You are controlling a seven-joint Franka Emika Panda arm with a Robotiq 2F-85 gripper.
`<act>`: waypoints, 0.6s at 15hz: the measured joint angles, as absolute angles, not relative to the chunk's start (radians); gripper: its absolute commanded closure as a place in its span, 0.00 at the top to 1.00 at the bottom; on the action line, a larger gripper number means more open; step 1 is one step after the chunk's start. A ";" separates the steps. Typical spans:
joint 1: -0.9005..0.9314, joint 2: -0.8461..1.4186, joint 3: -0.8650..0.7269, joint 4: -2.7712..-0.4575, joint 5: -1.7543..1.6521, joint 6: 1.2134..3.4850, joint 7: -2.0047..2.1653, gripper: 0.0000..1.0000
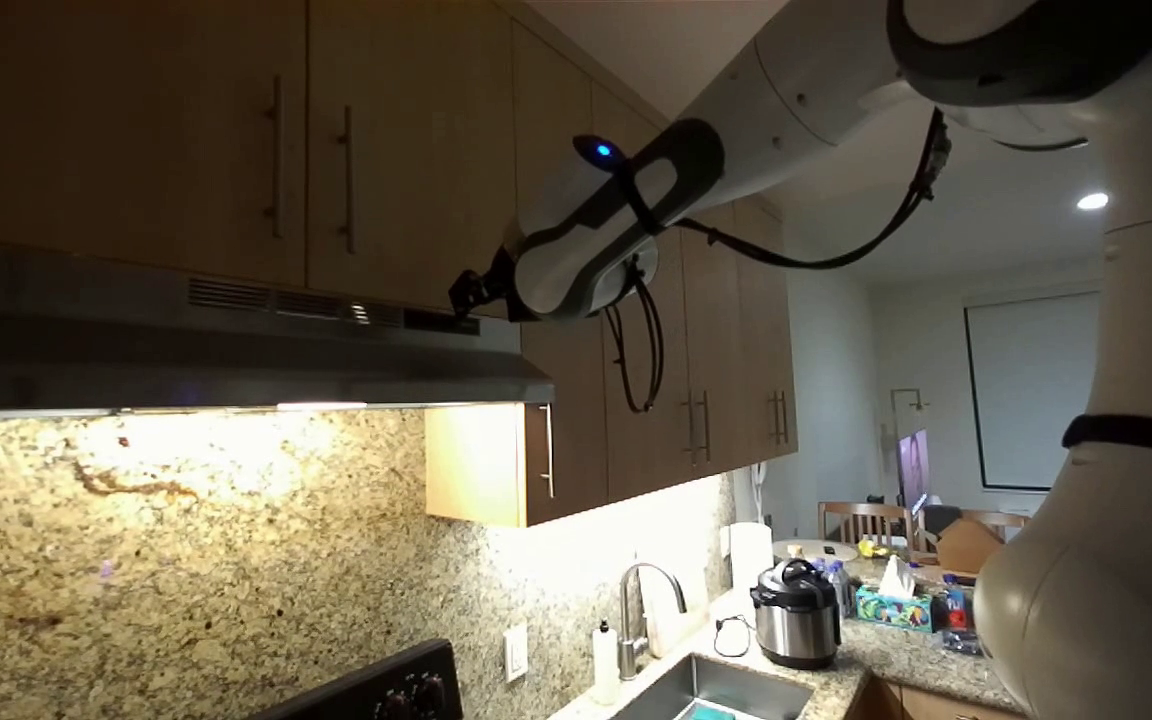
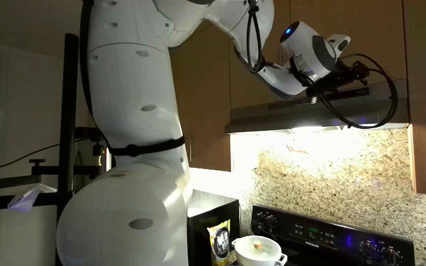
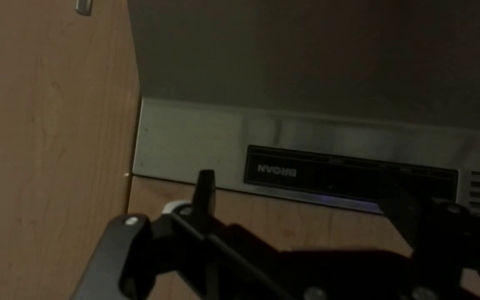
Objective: Turn off the light stove
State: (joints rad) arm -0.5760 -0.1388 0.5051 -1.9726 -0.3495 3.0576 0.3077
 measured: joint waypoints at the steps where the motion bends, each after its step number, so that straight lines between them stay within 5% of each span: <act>1: -0.577 -0.126 0.509 -1.962 -0.358 3.053 0.308 1.00; 9: -0.581 -0.097 0.513 -1.947 -0.364 3.051 0.308 1.00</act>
State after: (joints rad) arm -0.5805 -0.0968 0.5131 -1.9471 -0.3643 3.0514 0.3077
